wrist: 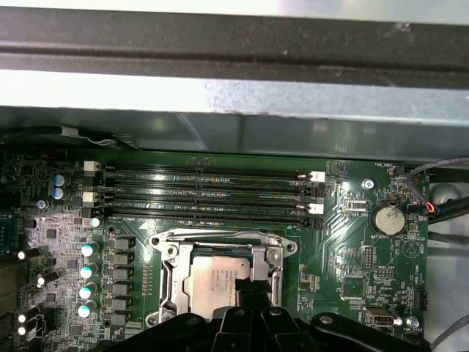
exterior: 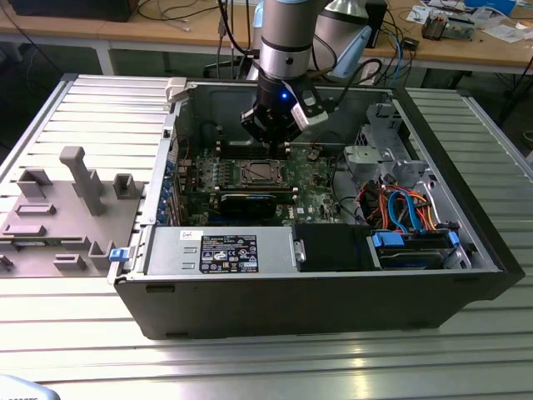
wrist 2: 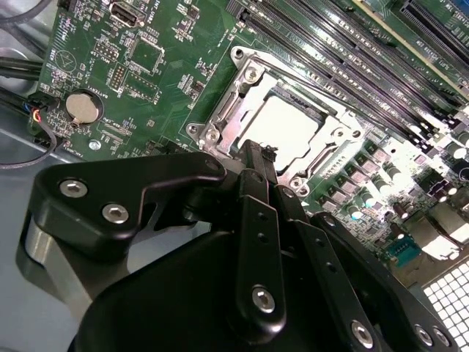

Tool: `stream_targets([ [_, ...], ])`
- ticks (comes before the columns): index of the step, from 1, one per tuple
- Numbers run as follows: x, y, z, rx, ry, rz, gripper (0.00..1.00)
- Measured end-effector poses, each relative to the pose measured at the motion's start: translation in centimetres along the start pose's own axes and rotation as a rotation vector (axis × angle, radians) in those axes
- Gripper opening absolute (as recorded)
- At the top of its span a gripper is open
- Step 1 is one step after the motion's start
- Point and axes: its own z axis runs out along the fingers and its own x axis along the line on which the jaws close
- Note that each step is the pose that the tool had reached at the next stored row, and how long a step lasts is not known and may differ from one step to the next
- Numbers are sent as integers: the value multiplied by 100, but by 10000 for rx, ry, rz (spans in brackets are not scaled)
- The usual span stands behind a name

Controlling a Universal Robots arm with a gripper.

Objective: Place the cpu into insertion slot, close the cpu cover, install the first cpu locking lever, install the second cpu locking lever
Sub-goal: 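Install the first cpu locking lever, then install the second cpu locking lever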

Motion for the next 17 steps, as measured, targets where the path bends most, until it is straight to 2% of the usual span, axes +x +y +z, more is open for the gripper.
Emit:
stream_targets([
  [3,0,-8,-2,3,2,-2,11],
  [11,6,-112,-2,-1,0,0,11],
  [17,8,-155,-2,-1,-1,2,11],
])
